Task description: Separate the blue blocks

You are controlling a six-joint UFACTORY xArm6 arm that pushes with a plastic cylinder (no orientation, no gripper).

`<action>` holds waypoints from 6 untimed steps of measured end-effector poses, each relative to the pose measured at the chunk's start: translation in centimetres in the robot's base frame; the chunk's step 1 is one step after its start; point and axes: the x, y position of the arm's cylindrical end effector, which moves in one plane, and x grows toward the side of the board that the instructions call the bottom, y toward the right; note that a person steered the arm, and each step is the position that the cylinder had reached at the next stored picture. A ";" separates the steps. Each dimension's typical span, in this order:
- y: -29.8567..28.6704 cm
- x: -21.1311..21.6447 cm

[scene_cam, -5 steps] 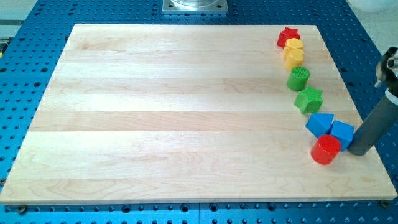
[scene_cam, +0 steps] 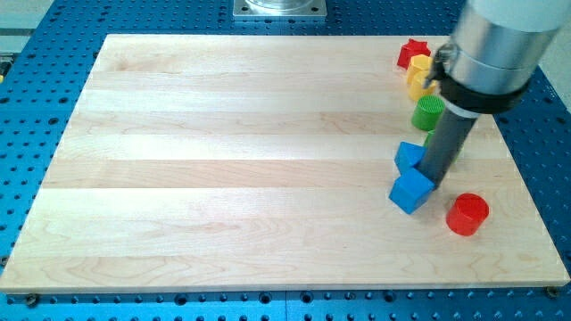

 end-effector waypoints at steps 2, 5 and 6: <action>2.5 1.4; -10.8 2.5; -2.9 1.8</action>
